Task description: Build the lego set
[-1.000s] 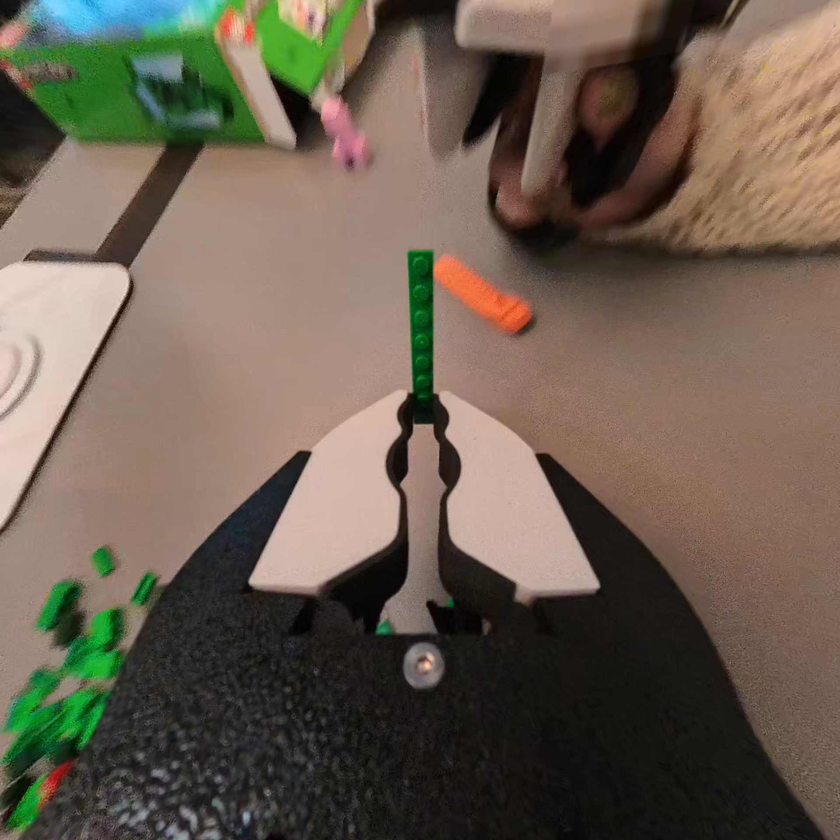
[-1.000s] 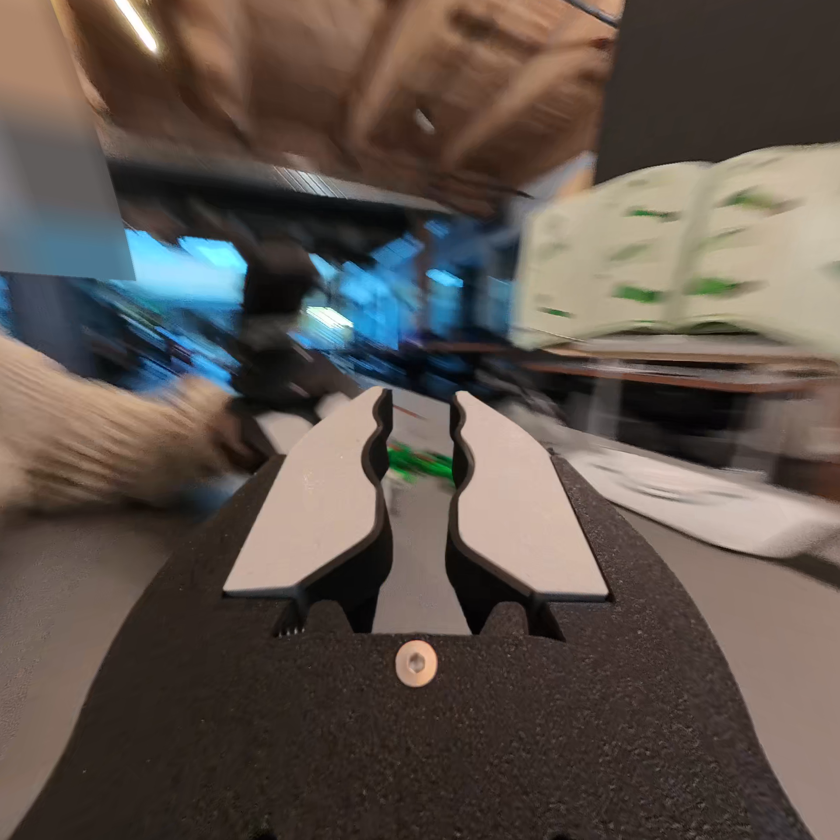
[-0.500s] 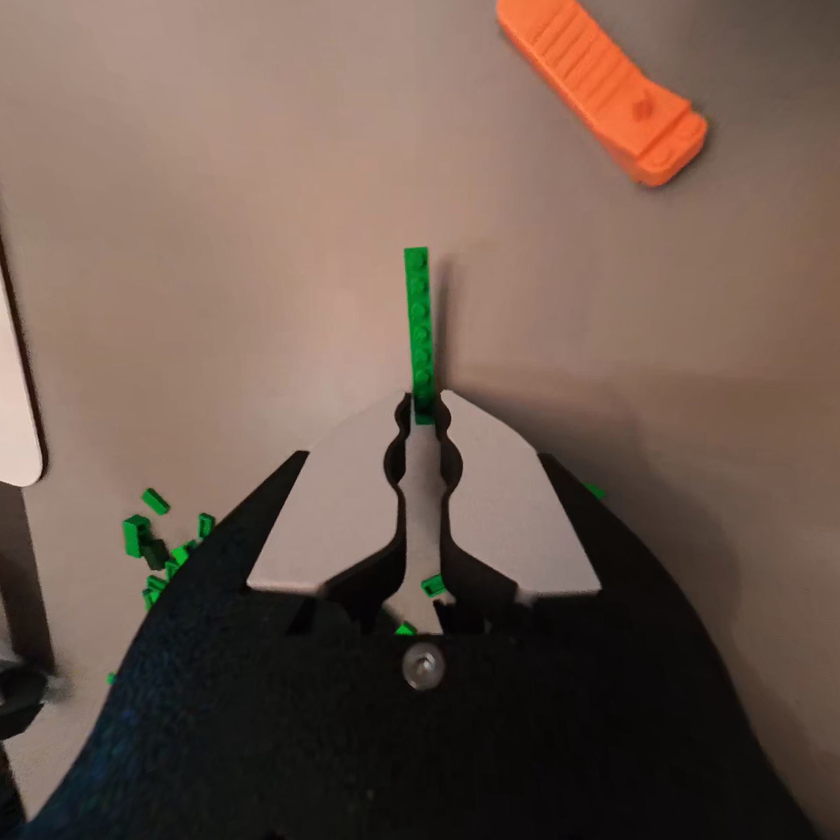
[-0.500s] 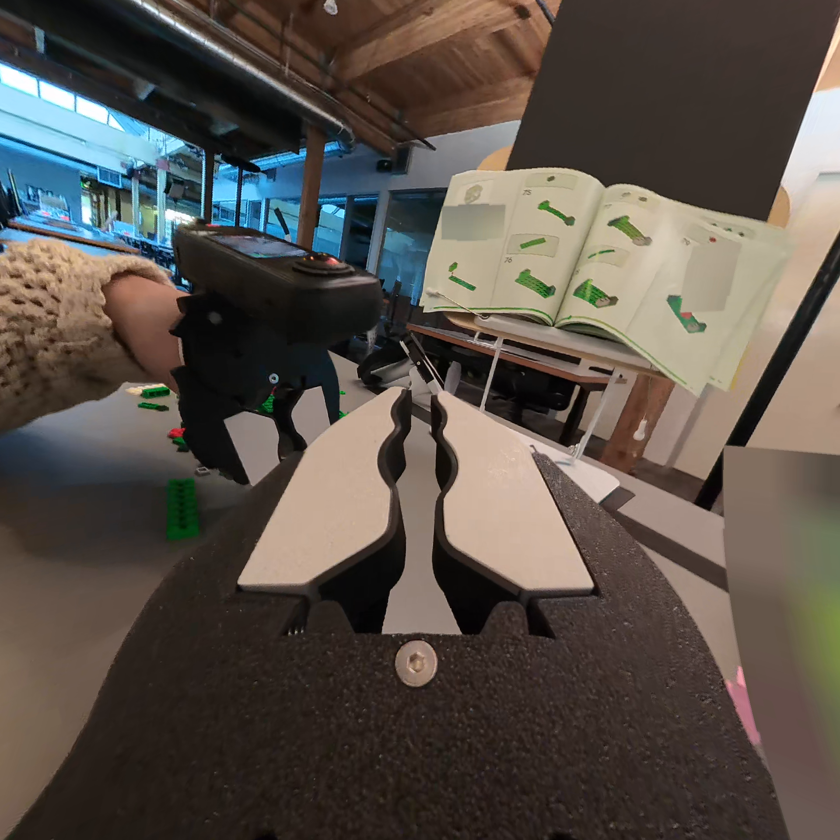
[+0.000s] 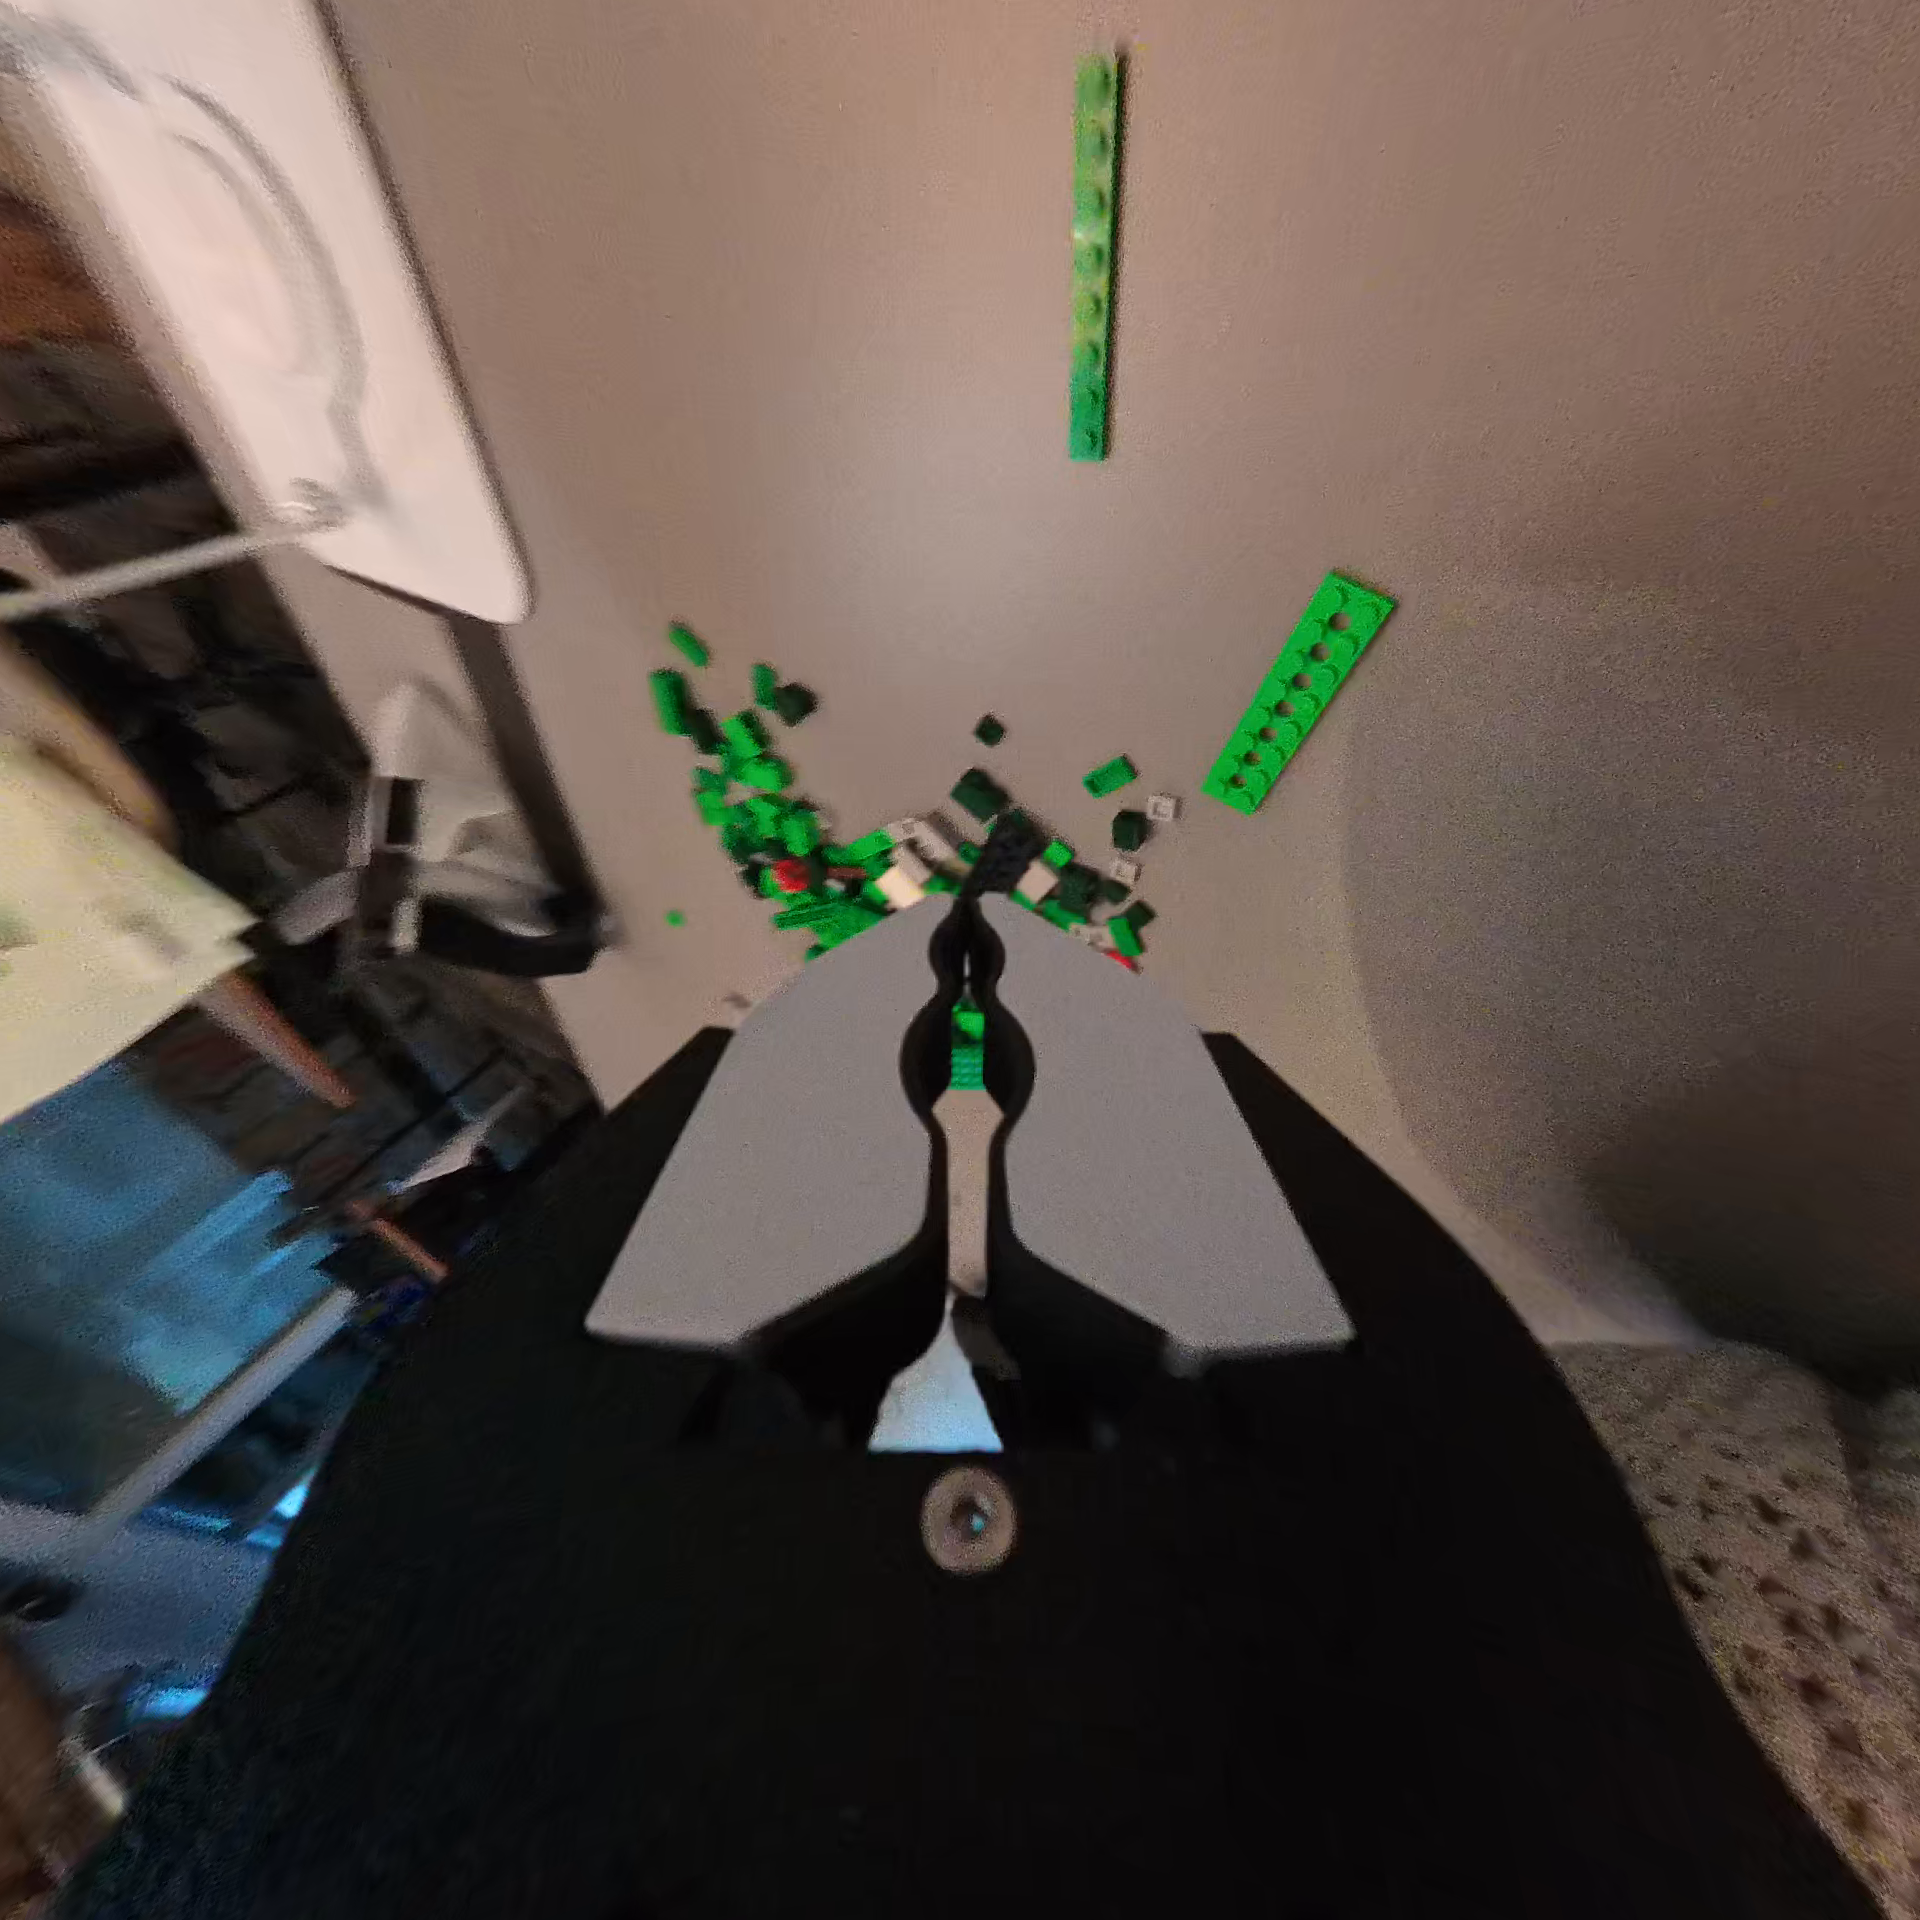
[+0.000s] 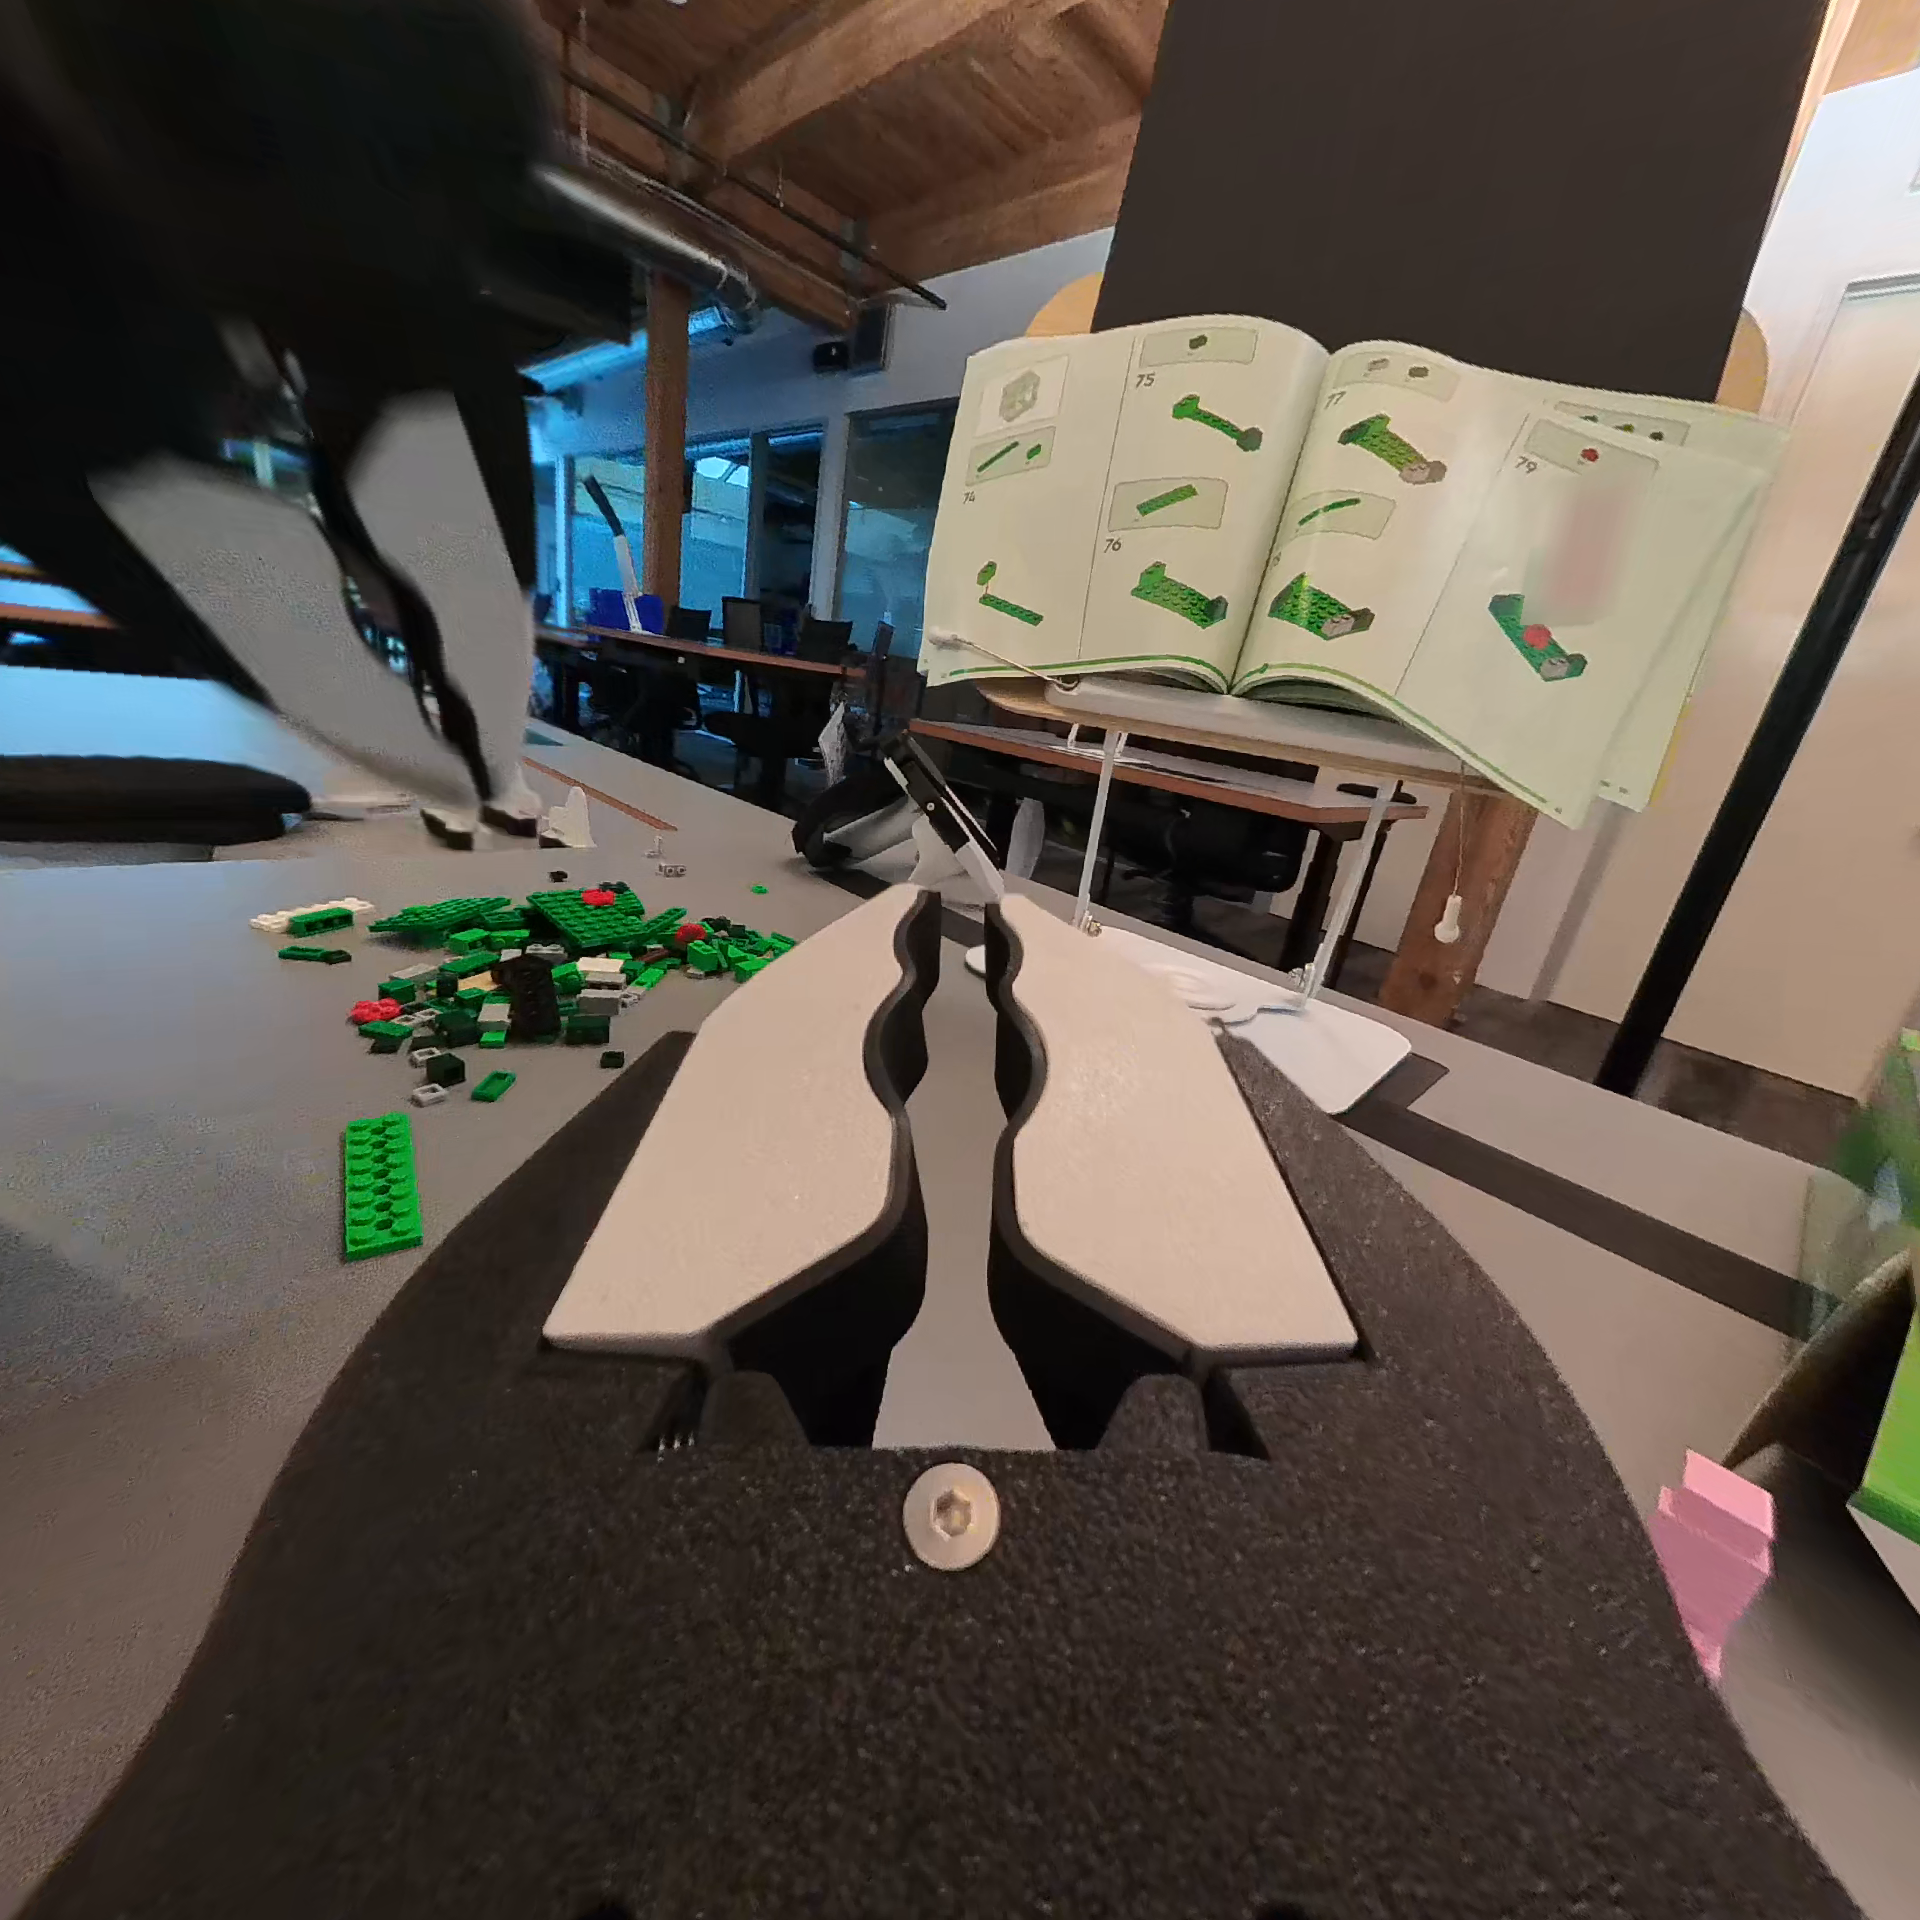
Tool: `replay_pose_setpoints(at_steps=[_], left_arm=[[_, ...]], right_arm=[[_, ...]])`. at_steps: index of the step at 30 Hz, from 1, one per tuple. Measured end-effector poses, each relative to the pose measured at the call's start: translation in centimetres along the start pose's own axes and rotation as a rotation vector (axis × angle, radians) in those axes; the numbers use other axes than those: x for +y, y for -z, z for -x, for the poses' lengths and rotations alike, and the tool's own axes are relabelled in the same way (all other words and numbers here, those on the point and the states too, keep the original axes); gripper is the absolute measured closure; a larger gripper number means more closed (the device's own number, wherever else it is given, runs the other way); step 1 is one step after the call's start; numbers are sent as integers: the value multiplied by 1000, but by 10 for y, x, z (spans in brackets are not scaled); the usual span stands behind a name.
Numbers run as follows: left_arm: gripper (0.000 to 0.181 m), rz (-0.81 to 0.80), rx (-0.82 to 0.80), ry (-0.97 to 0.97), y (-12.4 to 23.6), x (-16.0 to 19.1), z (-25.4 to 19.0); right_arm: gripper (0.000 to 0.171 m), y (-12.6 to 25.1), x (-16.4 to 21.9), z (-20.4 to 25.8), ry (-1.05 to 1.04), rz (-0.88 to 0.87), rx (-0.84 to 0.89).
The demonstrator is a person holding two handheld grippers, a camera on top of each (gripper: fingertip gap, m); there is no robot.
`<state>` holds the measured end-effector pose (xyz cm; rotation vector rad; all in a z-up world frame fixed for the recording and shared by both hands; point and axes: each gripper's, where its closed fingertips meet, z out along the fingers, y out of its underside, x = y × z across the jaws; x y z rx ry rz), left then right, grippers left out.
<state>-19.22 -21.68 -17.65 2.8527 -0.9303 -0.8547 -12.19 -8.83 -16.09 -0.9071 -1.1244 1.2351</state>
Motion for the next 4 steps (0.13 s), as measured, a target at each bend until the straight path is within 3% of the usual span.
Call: replay_pose_setpoints(at_steps=[4], left_arm=[[181,-47,-86,-99,74,-17,-1]], right_arm=[[163,1,-3,6,16,0,-12]])
